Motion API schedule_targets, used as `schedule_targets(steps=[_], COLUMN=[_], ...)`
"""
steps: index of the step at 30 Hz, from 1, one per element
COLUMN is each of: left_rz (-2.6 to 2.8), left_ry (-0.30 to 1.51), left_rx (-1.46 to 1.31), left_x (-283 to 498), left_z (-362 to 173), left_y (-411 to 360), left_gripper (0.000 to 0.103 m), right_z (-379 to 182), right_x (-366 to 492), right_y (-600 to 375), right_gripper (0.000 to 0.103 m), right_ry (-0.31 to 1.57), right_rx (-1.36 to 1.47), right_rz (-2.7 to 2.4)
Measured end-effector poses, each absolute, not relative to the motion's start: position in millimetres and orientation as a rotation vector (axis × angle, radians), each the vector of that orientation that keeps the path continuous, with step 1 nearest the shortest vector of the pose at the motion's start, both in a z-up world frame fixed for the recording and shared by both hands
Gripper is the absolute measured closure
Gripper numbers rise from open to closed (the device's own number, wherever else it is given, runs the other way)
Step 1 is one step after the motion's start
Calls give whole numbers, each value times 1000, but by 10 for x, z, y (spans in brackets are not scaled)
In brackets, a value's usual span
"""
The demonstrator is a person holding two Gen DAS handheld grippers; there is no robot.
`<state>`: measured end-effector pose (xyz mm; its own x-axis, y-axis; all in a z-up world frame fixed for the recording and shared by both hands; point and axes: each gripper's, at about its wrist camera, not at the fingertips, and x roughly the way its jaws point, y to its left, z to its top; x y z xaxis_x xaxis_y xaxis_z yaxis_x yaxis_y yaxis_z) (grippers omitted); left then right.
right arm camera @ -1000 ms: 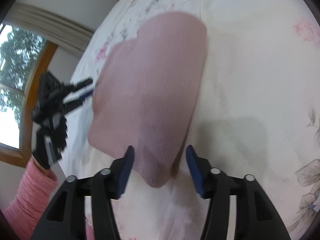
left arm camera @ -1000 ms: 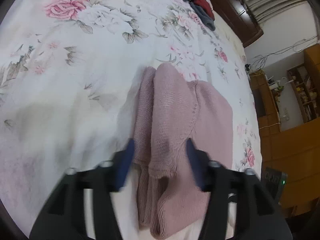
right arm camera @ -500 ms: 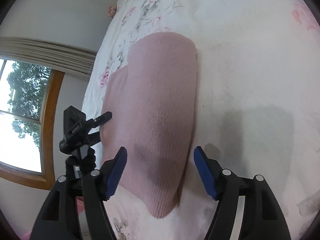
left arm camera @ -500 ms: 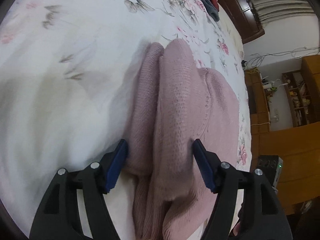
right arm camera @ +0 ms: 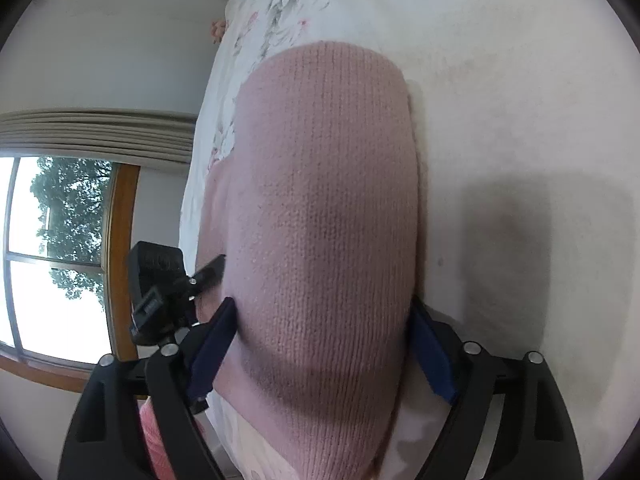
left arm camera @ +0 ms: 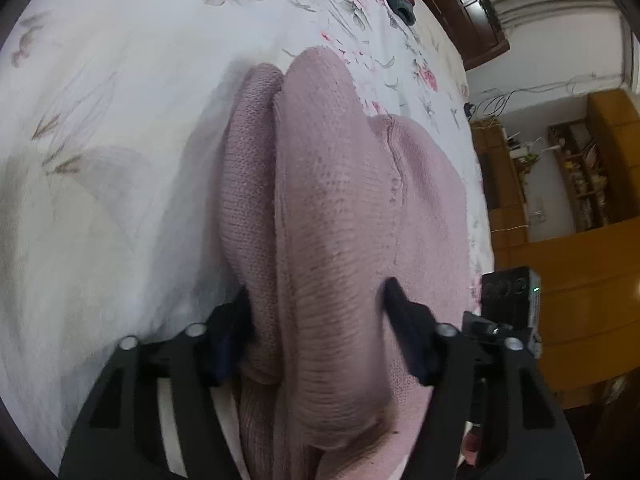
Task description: Fold small clothes
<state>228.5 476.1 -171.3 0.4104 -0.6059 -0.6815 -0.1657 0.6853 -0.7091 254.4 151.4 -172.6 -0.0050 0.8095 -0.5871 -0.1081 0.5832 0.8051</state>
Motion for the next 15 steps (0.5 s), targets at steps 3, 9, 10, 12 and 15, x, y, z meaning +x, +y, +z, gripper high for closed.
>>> schedule_targets(steps=[3, 9, 10, 12, 15], left_rz=[-330, -367, -380, -413, -453], left_ry=[1114, 1055, 1048, 1038, 1038], left_rx=[-811, -863, -867, -886, -902], left_x=[2233, 2136, 2115, 2065, 1962], left_z=[-1666, -1472, -1416, -1320, -1217], left_y=[4766, 4706, 4670, 4573, 4375], left_gripper=[62, 67, 67, 67, 68], right_z=[-1620, -1413, -1372, -1246, -1068], right_x=[2479, 2374, 2364, 2294, 2183], right_y=[1453, 1355, 1318, 1211, 995], right_gripper=[42, 52, 54, 55, 56], right_ry=[1364, 1338, 1332, 1319, 1301], right_rx=[638, 658, 667, 677, 679], right_rz=[831, 856, 864, 879, 878])
